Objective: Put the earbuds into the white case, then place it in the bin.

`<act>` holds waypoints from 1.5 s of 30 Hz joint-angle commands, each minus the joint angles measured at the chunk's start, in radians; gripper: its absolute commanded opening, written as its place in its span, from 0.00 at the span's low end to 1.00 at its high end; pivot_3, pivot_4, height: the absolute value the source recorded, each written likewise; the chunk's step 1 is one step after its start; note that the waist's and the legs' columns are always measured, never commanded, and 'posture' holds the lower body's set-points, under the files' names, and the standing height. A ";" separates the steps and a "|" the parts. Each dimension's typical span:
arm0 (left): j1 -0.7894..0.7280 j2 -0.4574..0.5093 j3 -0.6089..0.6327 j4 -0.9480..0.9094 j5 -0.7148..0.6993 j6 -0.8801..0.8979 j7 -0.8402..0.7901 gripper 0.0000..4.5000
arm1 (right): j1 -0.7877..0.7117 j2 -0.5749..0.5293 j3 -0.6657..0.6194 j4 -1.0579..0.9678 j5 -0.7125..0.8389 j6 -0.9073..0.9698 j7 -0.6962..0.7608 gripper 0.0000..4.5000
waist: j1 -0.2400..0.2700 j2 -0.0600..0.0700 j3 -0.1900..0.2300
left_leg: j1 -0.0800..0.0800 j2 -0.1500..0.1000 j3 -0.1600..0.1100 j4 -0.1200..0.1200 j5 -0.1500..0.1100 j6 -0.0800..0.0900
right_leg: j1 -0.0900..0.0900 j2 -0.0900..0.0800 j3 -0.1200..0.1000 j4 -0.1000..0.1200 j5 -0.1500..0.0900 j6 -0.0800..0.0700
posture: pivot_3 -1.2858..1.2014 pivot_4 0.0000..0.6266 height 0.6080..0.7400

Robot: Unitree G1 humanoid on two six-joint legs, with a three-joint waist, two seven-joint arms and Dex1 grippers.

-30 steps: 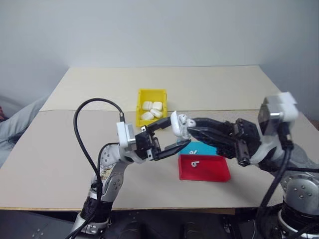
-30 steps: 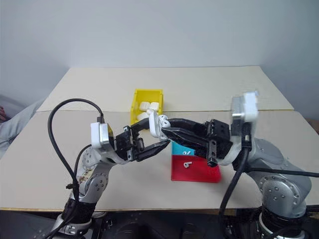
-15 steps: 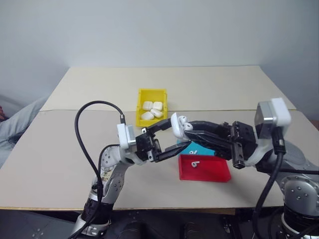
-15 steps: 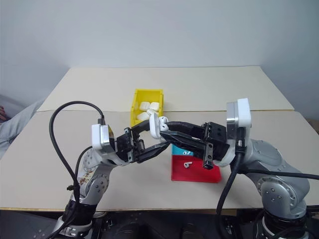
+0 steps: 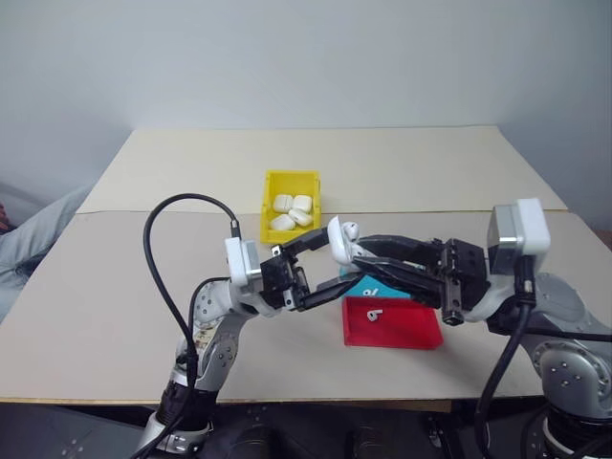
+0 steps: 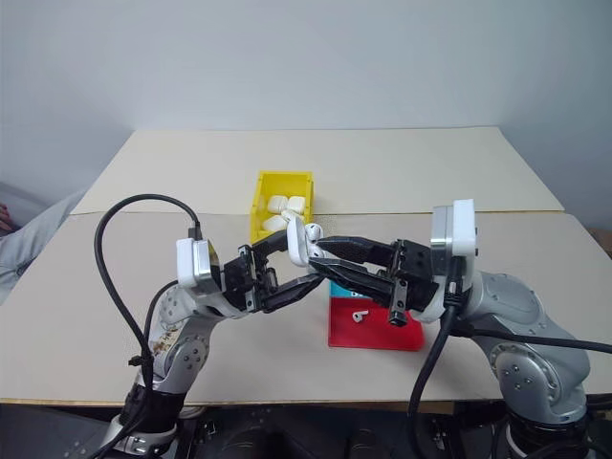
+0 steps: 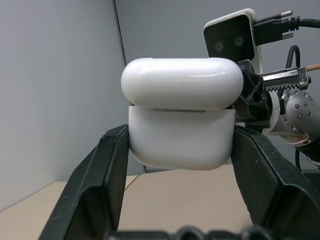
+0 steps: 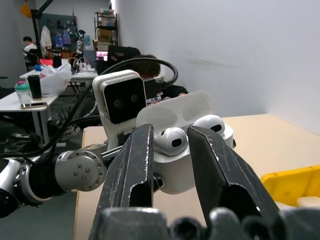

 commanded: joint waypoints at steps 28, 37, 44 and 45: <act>-0.125 -0.058 -0.054 0.250 0.223 -0.171 0.036 0.62 | -0.415 -0.272 0.217 0.086 -0.174 0.071 0.027 0.01 | 0.002 0.000 0.000 | -0.001 0.000 0.001 0.001 -0.001 0.001 | -0.001 -0.001 0.000 0.000 0.000 0.000 | 0.52 0.24 1.00; -0.111 -0.071 -0.046 0.236 0.186 -0.182 0.018 0.62 | -0.401 -0.268 0.281 0.087 -0.277 0.090 0.027 0.01 | 0.001 0.000 0.000 | -0.002 0.000 0.001 0.001 0.000 0.001 | -0.001 -0.001 0.000 0.000 0.000 0.000 | 0.52 0.24 1.00; -0.093 -0.076 -0.024 0.207 0.146 -0.165 0.025 0.62 | -0.354 -0.307 0.231 0.090 -0.299 0.087 0.050 0.01 | 0.001 -0.001 0.000 | -0.002 0.000 0.001 0.001 0.000 0.001 | -0.001 -0.001 0.000 -0.001 0.000 0.000 | 0.52 0.24 1.00; -0.091 -0.072 -0.022 0.207 0.144 -0.167 0.020 0.62 | -0.350 -0.311 0.223 0.091 -0.298 0.090 0.048 0.01 | 0.000 0.000 0.000 | -0.001 0.000 0.001 0.001 0.000 0.001 | -0.001 -0.001 0.000 -0.001 0.000 0.000 | 0.52 0.24 1.00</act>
